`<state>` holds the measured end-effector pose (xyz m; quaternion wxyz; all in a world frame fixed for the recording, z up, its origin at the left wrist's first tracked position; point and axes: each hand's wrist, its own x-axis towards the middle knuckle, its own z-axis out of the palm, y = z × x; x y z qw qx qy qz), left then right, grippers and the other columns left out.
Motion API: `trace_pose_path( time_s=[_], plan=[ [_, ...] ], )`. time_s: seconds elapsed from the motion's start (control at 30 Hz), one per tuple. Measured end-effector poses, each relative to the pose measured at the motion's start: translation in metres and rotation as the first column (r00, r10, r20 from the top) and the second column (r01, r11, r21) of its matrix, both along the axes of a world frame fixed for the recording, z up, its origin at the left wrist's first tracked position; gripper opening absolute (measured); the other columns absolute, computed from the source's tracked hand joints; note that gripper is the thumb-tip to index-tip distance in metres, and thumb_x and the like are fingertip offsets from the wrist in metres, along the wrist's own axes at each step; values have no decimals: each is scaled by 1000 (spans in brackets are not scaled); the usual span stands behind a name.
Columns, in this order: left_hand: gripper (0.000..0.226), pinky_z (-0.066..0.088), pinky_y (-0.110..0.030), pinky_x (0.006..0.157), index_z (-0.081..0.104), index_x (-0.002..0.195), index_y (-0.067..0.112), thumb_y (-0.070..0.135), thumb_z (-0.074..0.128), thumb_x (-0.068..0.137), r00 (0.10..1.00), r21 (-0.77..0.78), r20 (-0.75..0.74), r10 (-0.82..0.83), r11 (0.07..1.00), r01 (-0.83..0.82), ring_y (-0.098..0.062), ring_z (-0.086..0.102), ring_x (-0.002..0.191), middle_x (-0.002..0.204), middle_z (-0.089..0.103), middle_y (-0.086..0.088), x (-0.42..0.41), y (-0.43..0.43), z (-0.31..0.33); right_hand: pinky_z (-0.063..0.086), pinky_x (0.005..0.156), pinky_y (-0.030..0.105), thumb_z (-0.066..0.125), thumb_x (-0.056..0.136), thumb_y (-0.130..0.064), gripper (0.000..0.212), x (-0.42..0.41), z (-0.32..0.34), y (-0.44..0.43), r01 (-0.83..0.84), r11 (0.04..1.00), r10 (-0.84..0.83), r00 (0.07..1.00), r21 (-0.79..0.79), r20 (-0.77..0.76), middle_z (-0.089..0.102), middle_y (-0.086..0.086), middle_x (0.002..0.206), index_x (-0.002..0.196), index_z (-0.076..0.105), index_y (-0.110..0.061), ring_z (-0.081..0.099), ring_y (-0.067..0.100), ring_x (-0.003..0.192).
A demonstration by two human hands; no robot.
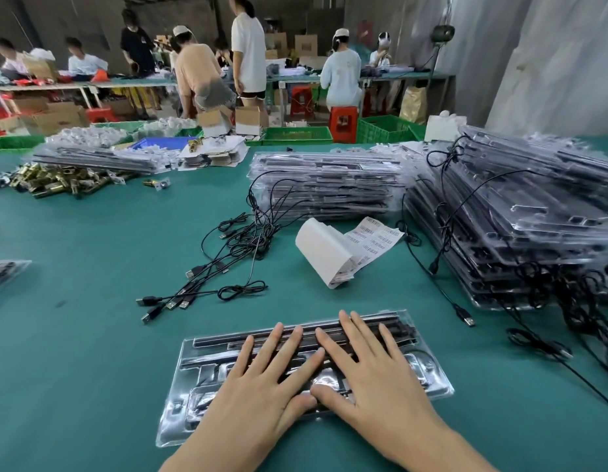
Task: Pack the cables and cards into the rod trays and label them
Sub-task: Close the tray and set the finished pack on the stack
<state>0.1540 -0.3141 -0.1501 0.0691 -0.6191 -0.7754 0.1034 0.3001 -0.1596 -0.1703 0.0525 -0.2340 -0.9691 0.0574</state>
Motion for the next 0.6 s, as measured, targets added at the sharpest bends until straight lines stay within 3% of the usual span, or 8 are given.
trace_pose_path(
  time_s=[0.1,0.17,0.23,0.33,0.4,0.43,0.53,0.6],
  plan=[
    [59,29,-45,108,57,143,35,58,28,97,998,-30,67,2,1000,0,-25,53,136,149,55,2,1,5,7,15,113,46,22,96,-78,72,5,6,-2,48,998,-49,999,37,4,30,6,164,155,36,-40,25,23,152],
    [65,12,-48,122,32,157,39,64,22,98,980,-45,197,0,999,9,-19,28,153,165,32,9,-4,8,14,17,112,46,23,95,-78,72,4,6,-2,47,998,-48,999,33,25,35,7,162,154,39,-39,30,24,151],
    [76,1,-37,128,9,161,45,74,21,92,893,-20,448,27,1000,-20,-7,1,157,170,7,18,-16,20,23,17,112,46,22,95,-79,73,4,6,-4,52,998,-53,998,37,37,37,8,161,154,39,-39,31,25,150],
    [68,24,-35,122,37,154,35,61,53,93,822,346,566,-64,923,-167,-11,25,148,159,31,11,-28,62,47,25,106,47,23,95,-79,73,3,9,-6,82,996,-85,993,42,82,49,10,152,147,50,-37,44,25,142],
    [79,27,-39,120,35,155,30,55,68,88,855,539,513,-79,804,-249,-18,28,146,157,33,4,-31,105,62,26,104,46,27,93,-81,72,4,9,-5,78,997,-79,992,11,103,53,9,149,145,54,-38,48,24,140],
    [90,25,-42,121,27,158,30,58,71,84,861,562,505,-55,779,-280,-22,23,149,161,28,0,-33,126,68,26,104,46,29,91,-82,73,3,9,-4,75,997,-75,992,7,105,54,9,149,144,54,-39,49,23,139],
    [122,12,-57,125,-2,162,36,70,75,74,854,418,507,117,833,-362,-27,2,158,171,3,-8,-44,179,75,27,103,46,32,88,-84,74,2,10,-2,71,997,-71,991,5,112,54,8,148,143,56,-40,51,22,138],
    [133,13,-63,123,-11,161,38,74,77,68,827,306,531,185,868,-391,-29,10,157,170,10,-9,-53,197,74,28,101,46,33,86,-86,75,2,10,-1,64,998,-61,991,-21,118,55,7,147,141,58,-40,53,22,136]
  ],
)
